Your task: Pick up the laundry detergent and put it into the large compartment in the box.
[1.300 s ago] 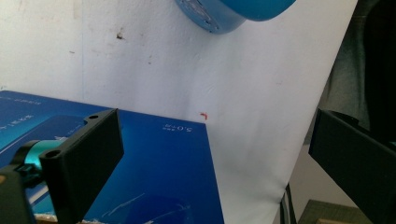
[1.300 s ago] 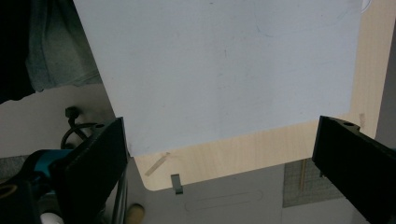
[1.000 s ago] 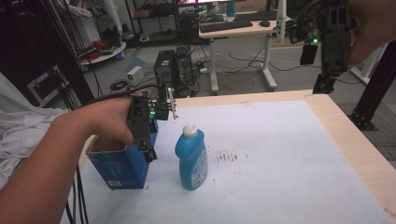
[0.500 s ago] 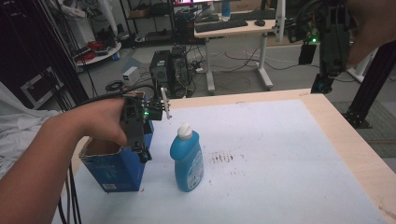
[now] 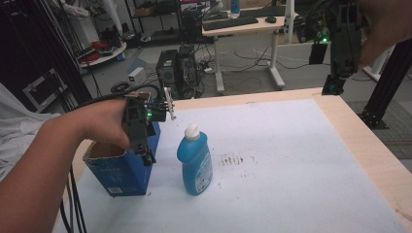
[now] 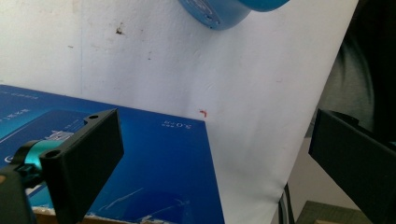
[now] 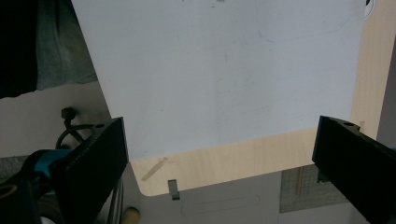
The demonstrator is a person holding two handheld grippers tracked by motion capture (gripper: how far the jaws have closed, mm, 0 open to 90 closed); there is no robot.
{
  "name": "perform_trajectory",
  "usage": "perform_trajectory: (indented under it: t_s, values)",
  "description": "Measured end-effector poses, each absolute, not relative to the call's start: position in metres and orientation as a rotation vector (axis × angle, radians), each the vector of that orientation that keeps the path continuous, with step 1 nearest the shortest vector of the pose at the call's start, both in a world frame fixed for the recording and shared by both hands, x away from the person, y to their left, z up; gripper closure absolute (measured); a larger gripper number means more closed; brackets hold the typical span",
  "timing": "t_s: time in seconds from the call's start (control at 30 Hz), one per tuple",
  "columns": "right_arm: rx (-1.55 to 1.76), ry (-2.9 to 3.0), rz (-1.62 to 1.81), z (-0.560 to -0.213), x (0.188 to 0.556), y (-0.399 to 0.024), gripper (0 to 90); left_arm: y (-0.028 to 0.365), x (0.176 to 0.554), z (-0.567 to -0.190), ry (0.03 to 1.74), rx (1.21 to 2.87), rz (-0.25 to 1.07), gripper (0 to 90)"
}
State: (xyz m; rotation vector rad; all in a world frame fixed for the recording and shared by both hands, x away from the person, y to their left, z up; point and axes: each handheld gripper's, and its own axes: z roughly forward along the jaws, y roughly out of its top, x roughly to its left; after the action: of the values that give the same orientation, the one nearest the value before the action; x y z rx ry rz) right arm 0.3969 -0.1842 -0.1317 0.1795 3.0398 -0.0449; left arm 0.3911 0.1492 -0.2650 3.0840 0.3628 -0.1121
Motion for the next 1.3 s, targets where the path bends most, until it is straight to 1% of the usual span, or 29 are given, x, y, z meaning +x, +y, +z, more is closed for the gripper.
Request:
perform_trajectory:
  t_s: [0.2, 0.33, 0.53, 0.7, 0.8, 0.9, 1.17, 1.23, 1.3]
  values:
    - [0.182, 3.031, -0.055, -0.133, 0.396, -0.187, 2.6, 0.145, 0.388, -0.263, 0.378, 3.08, -0.092, 3.0]
    - [0.167, 3.024, -0.061, -0.133, 0.396, -0.187, 2.6, 0.144, 0.385, -0.259, 0.455, 3.064, -0.084, 3.0]
    - [0.151, 3.021, -0.069, -0.134, 0.393, -0.187, 2.6, 0.139, 0.378, -0.255, 0.609, 2.991, -0.151, 3.0]
    - [0.14, 3.014, -0.058, -0.134, 0.391, -0.188, 2.5, 0.134, 0.373, -0.253, 0.811, 2.941, -0.203, 3.0]
    - [0.135, 3.011, -0.057, -0.134, 0.39, -0.189, 2.6, 0.132, 0.371, -0.248, 0.908, 2.901, -0.169, 3.0]
    - [0.137, 3.011, -0.061, -0.136, 0.389, -0.19, 2.6, 0.13, 0.37, -0.245, 1.0, 2.827, -0.136, 3.0]
    - [0.155, 3.008, -0.062, -0.136, 0.388, -0.193, 2.6, 0.122, 0.365, -0.249, 1.101, 2.734, -0.151, 3.0]
    - [0.158, 3.008, -0.067, -0.136, 0.389, -0.194, 2.6, 0.121, 0.365, -0.249, 1.155, 2.678, -0.118, 3.0]
    - [0.162, 3.006, -0.067, -0.136, 0.389, -0.193, 2.6, 0.121, 0.366, -0.249, 1.175, 2.658, -0.114, 3.0]
